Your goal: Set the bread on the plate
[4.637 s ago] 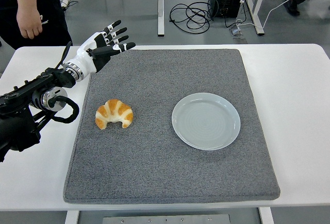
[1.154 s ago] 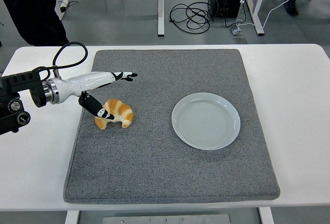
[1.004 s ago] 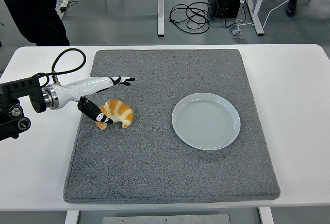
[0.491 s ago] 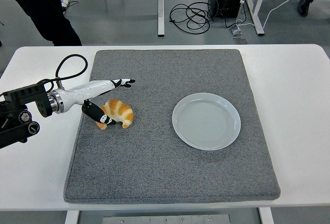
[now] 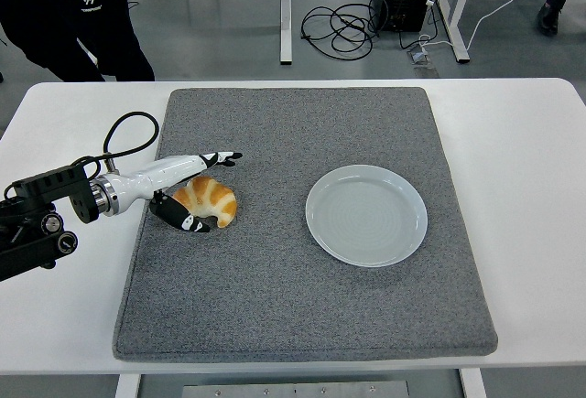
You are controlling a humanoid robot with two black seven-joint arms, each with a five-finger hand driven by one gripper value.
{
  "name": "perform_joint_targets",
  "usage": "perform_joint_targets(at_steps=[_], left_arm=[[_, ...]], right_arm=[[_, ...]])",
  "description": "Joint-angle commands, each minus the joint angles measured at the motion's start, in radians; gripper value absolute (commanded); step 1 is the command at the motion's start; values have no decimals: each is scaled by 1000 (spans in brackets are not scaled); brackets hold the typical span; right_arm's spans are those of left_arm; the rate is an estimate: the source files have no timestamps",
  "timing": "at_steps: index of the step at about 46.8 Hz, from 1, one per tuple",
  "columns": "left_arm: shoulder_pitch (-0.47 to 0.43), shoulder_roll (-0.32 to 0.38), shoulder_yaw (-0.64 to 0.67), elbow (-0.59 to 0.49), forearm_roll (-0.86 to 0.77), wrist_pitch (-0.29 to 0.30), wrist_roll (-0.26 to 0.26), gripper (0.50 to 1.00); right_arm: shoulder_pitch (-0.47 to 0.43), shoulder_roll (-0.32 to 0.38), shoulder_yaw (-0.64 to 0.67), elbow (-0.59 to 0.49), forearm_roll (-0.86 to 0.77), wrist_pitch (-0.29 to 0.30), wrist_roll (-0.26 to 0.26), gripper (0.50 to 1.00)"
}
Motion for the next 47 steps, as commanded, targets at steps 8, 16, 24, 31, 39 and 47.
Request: perform_joint_targets(at_steps=[8, 16, 24, 31, 39, 47], left_arm=[[18, -13, 3, 36, 0, 23, -20, 830], [34, -14, 3, 56, -3, 23, -20, 698], [34, -14, 5, 56, 0, 23, -20, 507], [22, -13, -6, 57, -2, 23, -20, 500], [-8, -13, -9, 57, -3, 23, -20, 500], [-35, -10, -6, 57, -2, 23, -20, 500]], right_arm=[[0, 0, 0, -1, 0, 0, 0, 1000], [0, 0, 0, -1, 0, -1, 0, 1000], [0, 0, 0, -1, 0, -1, -1, 1000], [0, 0, 0, -1, 0, -1, 0, 1000], [0, 0, 0, -1, 0, -1, -1, 1000], [0, 0, 0, 0, 0, -1, -1, 1000]])
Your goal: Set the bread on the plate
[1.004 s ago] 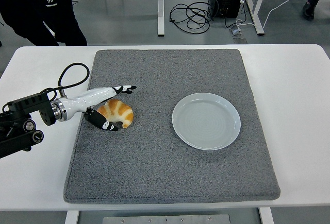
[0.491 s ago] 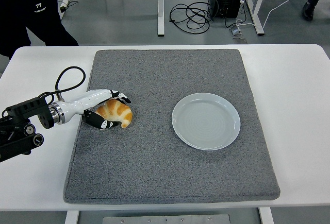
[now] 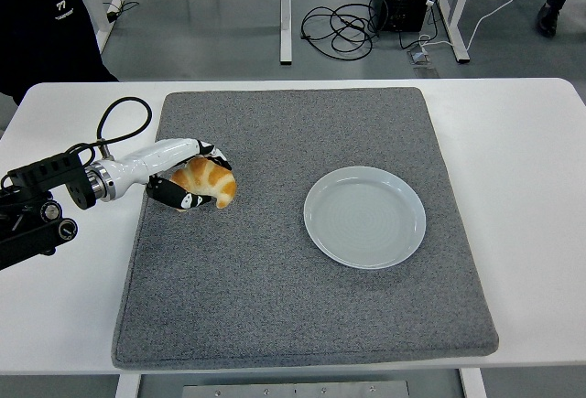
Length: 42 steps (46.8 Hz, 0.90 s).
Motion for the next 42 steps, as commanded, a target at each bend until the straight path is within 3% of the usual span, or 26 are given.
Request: perform_joint_targets(at_steps=[1, 14, 31, 42], left_arm=[[-12, 1, 4, 0, 1, 0, 0, 500], [-89, 6, 15, 0, 2, -18, 2, 500], [-251, -5, 13, 0, 1, -115, 17, 500], [-339, -98, 15, 0, 1, -149, 43, 500]], right_arm=[[0, 0, 0, -1, 0, -1, 0, 1000], [0, 0, 2, 1, 0, 0, 0, 1000], [0, 0, 0, 1, 0, 0, 0, 1000], [0, 0, 2, -1, 0, 0, 0, 1000]])
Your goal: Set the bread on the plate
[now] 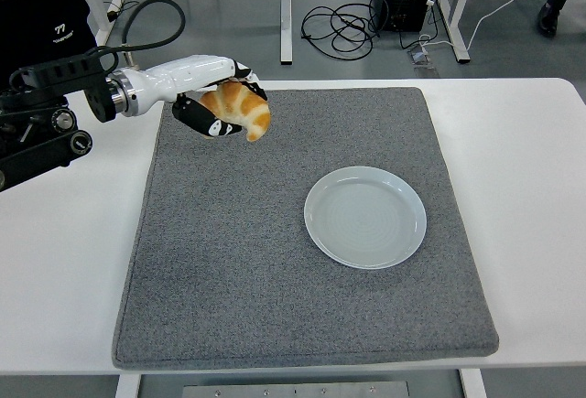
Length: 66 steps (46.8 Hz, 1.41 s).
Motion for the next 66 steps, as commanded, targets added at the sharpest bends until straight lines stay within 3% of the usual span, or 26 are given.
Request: perform_joint_targets(at_steps=[1, 29, 40, 48, 66], left_arm=[[-27, -33, 1, 0, 0, -11, 9, 500], [-156, -323, 2, 43, 2, -69, 62, 500], [-135, -442, 70, 155, 0, -62, 60, 500], [-63, -505, 88, 245, 2, -43, 54, 500], [49, -505, 98, 305, 2, 7, 49, 500]], right_arm=[[0, 0, 1, 0, 0, 0, 0, 1000], [-5, 0, 0, -1, 0, 0, 0, 1000], [-5, 0, 0, 0, 0, 0, 2, 1000], [-6, 0, 0, 0, 0, 0, 2, 1000], [-6, 0, 0, 0, 0, 0, 2, 1000]])
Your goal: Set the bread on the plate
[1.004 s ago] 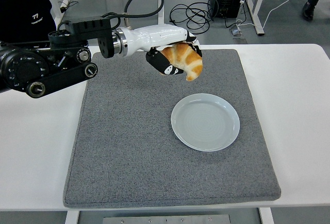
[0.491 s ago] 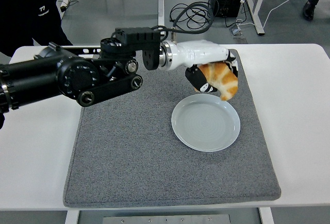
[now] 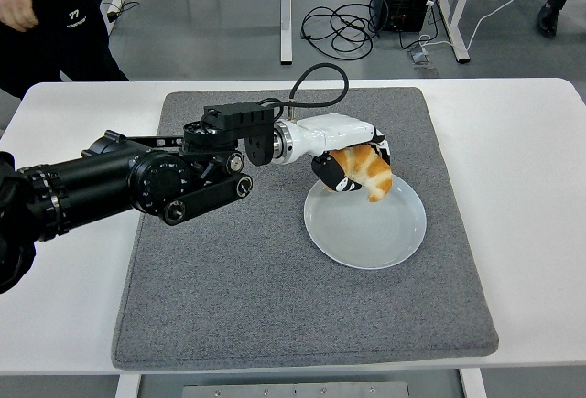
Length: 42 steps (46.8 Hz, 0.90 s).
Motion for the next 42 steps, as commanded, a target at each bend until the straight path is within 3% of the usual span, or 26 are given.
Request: perform_joint_targets(at_steps=[1, 13, 18, 33, 42], left_arm=[[20, 0, 7, 0, 0, 7, 1, 500], [65, 0, 13, 0, 0, 10, 1, 505], [72, 0, 13, 0, -2, 16, 1, 536], [74, 0, 10, 0, -14, 21, 6, 805], [76, 0, 11, 0, -40, 21, 6, 874]], right_arm=[[1, 0, 0, 0, 0, 0, 0, 1000], [-1, 0, 0, 0, 0, 0, 0, 1000], [-1, 0, 0, 0, 0, 0, 0, 1000], [1, 0, 0, 0, 0, 2, 0, 1000], [1, 0, 0, 0, 0, 0, 0, 1000]])
